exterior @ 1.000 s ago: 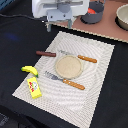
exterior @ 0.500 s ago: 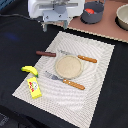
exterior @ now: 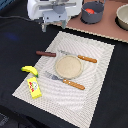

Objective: Interact with the objects in diverse but meaningful ways.

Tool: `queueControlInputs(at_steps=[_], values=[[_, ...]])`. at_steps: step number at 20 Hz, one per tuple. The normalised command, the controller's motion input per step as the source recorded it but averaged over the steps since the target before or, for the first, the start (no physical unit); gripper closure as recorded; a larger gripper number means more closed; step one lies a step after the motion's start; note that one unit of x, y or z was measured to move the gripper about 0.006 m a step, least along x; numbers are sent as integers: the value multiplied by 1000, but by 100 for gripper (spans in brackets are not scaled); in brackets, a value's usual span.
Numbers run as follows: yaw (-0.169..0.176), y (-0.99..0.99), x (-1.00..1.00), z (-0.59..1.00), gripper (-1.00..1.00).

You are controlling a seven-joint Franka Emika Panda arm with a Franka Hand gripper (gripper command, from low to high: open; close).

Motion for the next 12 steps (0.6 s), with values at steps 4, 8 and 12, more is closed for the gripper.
queueControlInputs(at_steps=[4, 8, 12], values=[[151, -74, -670, -274, -100], [149, -89, -654, -304, -100], [117, -168, -645, -286, -100]])
